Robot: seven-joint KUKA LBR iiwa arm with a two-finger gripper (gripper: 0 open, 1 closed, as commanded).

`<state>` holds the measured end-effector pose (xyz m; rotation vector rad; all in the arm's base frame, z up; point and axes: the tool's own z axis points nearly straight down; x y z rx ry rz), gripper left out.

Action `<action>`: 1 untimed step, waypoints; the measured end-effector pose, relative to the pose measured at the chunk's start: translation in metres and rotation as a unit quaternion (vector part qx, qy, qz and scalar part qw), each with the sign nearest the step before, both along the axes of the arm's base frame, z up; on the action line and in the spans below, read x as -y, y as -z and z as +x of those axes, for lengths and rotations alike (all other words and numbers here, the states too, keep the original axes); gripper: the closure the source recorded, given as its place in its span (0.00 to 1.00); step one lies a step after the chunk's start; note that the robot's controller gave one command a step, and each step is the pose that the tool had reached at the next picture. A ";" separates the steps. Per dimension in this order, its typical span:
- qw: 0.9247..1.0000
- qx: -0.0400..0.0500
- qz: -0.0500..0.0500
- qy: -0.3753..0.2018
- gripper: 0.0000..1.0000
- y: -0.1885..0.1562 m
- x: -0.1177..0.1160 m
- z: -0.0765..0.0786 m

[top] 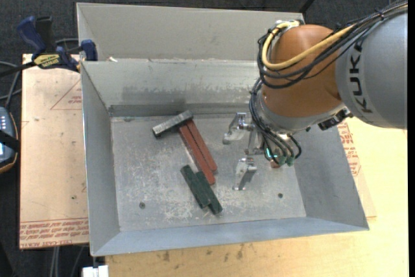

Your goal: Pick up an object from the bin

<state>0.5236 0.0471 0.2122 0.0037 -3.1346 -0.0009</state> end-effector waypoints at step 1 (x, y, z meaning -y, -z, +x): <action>1.000 0.004 0.000 0.001 0.00 -0.004 0.000 0.002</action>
Offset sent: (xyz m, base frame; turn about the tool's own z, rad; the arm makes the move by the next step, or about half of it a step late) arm -0.0184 0.0517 -0.0937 -0.1833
